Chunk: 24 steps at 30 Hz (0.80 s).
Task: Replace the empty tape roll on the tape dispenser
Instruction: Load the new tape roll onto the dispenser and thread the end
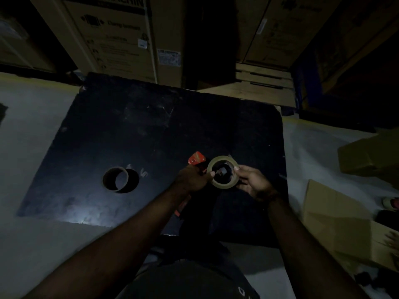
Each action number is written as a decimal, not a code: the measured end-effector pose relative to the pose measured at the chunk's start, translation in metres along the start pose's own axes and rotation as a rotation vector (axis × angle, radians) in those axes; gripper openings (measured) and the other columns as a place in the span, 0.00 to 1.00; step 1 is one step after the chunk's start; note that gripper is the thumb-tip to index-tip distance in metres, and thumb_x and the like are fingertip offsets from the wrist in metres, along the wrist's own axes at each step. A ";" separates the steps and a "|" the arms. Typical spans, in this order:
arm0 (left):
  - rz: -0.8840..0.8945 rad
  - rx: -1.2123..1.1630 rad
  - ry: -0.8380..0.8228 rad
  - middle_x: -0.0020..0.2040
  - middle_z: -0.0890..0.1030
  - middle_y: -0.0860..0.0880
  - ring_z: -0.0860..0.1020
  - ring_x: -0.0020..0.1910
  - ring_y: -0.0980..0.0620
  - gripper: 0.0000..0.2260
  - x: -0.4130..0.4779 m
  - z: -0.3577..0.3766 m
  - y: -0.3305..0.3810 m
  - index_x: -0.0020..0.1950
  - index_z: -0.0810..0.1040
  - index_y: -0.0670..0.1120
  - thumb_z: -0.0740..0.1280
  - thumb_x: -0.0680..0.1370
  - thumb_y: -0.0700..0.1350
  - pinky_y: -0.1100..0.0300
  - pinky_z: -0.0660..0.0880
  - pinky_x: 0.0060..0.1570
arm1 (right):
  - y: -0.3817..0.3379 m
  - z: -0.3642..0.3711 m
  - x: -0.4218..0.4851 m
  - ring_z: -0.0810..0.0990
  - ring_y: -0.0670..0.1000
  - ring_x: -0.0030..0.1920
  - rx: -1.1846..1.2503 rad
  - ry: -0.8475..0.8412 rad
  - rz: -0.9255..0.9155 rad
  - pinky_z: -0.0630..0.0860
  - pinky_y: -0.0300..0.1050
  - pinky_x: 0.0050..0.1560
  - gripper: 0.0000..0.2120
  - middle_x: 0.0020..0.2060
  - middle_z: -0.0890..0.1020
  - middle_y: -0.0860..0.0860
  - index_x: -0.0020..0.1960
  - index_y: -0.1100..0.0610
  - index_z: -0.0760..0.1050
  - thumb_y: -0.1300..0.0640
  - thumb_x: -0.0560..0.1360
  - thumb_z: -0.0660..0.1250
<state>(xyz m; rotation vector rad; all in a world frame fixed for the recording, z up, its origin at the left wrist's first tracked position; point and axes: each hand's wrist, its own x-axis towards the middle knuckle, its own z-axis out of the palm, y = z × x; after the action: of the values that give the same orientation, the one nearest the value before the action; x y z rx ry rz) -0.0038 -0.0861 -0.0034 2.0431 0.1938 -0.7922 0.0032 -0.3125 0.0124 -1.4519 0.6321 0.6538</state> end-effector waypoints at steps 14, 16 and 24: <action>-0.052 0.198 0.245 0.53 0.84 0.46 0.81 0.56 0.46 0.28 0.009 0.019 -0.021 0.52 0.83 0.50 0.56 0.65 0.66 0.60 0.73 0.60 | 0.002 0.010 0.014 0.82 0.54 0.63 -0.322 -0.009 -0.032 0.78 0.57 0.65 0.17 0.60 0.85 0.54 0.67 0.59 0.79 0.54 0.80 0.70; -0.004 0.276 0.275 0.52 0.84 0.48 0.81 0.55 0.46 0.27 0.016 0.014 -0.029 0.51 0.83 0.50 0.54 0.67 0.65 0.61 0.69 0.58 | 0.006 0.014 0.014 0.82 0.52 0.62 -0.346 -0.014 -0.035 0.80 0.52 0.59 0.17 0.57 0.86 0.53 0.65 0.59 0.80 0.53 0.79 0.71; 0.214 0.079 0.442 0.44 0.83 0.37 0.79 0.47 0.36 0.08 -0.024 0.010 -0.019 0.45 0.84 0.38 0.69 0.75 0.42 0.56 0.71 0.49 | 0.015 0.017 0.014 0.81 0.53 0.63 -0.330 0.010 -0.039 0.80 0.49 0.55 0.26 0.64 0.82 0.56 0.71 0.62 0.75 0.51 0.77 0.74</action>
<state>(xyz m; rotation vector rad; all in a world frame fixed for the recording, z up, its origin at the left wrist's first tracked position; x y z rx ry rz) -0.0352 -0.0794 -0.0055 2.2471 0.1878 -0.2131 0.0017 -0.2946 -0.0073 -1.7692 0.5181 0.7456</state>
